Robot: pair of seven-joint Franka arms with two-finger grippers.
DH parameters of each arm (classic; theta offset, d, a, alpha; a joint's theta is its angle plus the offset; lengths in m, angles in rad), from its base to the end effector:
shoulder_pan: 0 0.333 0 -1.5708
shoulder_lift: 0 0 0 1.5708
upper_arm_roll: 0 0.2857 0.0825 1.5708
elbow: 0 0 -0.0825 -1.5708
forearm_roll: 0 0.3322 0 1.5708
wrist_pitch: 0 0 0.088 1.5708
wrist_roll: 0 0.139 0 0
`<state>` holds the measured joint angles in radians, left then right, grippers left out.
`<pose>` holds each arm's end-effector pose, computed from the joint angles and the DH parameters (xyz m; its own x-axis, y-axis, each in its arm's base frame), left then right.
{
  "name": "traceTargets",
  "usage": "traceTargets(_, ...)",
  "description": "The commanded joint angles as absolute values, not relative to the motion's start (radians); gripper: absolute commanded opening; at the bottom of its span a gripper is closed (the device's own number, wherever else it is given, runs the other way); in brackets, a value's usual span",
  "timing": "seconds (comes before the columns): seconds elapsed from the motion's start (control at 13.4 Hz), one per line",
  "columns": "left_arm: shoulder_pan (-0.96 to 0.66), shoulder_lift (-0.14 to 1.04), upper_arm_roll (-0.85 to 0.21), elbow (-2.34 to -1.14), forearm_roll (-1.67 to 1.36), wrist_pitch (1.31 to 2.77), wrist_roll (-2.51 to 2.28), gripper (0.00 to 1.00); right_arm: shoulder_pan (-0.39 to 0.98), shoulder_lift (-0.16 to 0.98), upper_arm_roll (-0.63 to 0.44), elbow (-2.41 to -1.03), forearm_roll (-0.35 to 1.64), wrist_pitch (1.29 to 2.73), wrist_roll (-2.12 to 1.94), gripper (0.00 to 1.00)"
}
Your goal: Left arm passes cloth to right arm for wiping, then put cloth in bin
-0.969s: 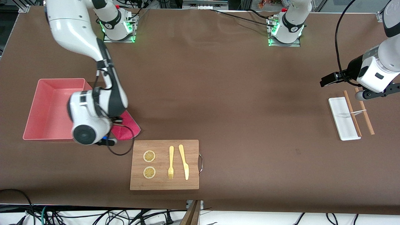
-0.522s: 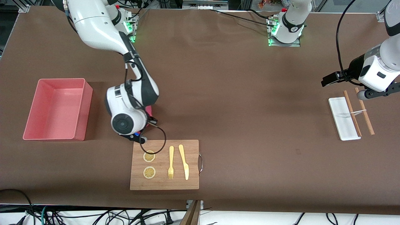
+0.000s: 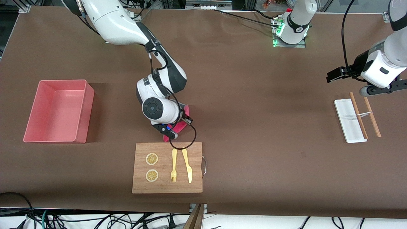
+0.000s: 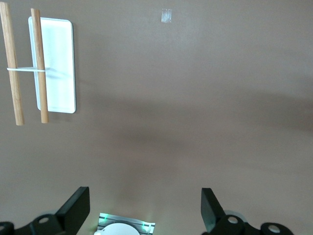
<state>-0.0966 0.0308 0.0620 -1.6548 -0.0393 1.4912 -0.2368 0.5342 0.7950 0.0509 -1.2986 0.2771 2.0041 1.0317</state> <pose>0.4897 -0.0230 0.5067 0.9602 0.1986 -0.1964 0.2008 -0.9796 -0.0092 0.5472 0.3837 0.2378 0.8003 -0.5258 -0.2881 -0.5605 -0.8268 -0.0480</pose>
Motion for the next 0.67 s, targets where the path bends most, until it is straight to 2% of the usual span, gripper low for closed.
traceTargets(0.0, -0.141, 0.028, 0.112, -1.643, -0.032, 1.479, -0.192, 1.0, 0.497, 0.778, 0.055, -1.282, 0.298, 1.915, 1.001, 0.0)
traceTargets(0.37, -0.152, 0.034, 0.107, -1.64, -0.005, 1.486, -0.1, 1.0, 0.307, 0.775, 0.046, -1.293, 0.281, 1.683, 0.645, 0.0)
traceTargets(0.6, -0.149, 0.04, 0.107, -1.643, 0.0, 1.621, -0.02, 1.0, 0.267, 0.778, 0.002, -1.333, 0.168, 1.625, 0.522, 0.0)
